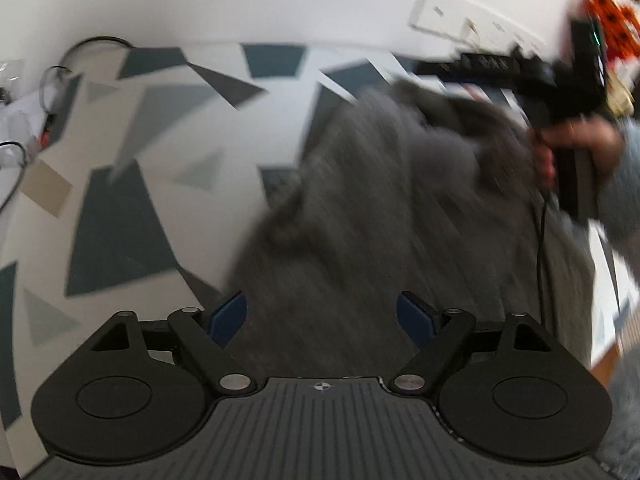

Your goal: Fold clothes

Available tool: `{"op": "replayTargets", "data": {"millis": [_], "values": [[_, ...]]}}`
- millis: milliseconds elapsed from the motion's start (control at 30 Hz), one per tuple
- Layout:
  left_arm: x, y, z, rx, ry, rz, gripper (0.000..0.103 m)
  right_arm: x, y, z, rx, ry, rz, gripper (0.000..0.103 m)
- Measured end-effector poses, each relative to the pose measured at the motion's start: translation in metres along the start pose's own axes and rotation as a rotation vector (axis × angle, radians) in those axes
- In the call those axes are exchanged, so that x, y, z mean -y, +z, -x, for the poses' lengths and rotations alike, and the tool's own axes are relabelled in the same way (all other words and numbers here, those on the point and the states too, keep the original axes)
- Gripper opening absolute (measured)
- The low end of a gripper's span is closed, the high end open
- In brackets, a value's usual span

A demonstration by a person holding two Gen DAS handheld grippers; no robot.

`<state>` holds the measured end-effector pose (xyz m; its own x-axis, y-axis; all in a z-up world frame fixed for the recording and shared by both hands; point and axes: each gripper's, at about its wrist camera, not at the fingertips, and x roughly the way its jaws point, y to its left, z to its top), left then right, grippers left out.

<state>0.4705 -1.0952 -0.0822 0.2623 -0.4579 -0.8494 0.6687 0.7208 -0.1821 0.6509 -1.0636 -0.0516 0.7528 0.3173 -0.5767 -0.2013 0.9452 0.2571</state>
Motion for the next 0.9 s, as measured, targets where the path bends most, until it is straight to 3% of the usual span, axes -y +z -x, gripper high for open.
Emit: {"op": "replayTargets", "data": {"millis": [67,233,500,633,667,733,767,900], "values": [[0.007,-0.008,-0.002,-0.012,0.01,-0.008,0.084,-0.025,-0.003,0.003,-0.016,-0.001,0.155,0.066],[0.014,-0.019,-0.002,-0.002,0.04,0.045,0.084,-0.079,-0.024,-0.003,-0.05,-0.017,0.523,0.066],[0.02,-0.032,0.0,0.008,0.098,0.067,0.084,-0.137,-0.043,-0.009,-0.04,0.124,0.734,0.061],[0.022,-0.042,-0.004,-0.013,0.14,0.054,0.084,-0.151,-0.05,-0.009,-0.057,0.134,0.847,0.062],[0.021,-0.045,-0.004,-0.016,0.145,0.059,0.084,-0.152,-0.05,-0.009,-0.056,0.135,0.855,0.06],[0.019,-0.049,-0.005,-0.023,0.154,0.07,0.084,-0.148,-0.046,-0.011,-0.072,0.161,0.799,0.038],[0.018,-0.051,-0.005,-0.027,0.155,0.078,0.084,-0.145,-0.042,-0.013,-0.086,0.181,0.747,0.009],[0.018,-0.055,-0.004,-0.035,0.142,0.068,0.084,-0.129,-0.028,-0.01,-0.022,0.217,0.536,0.004]]}}
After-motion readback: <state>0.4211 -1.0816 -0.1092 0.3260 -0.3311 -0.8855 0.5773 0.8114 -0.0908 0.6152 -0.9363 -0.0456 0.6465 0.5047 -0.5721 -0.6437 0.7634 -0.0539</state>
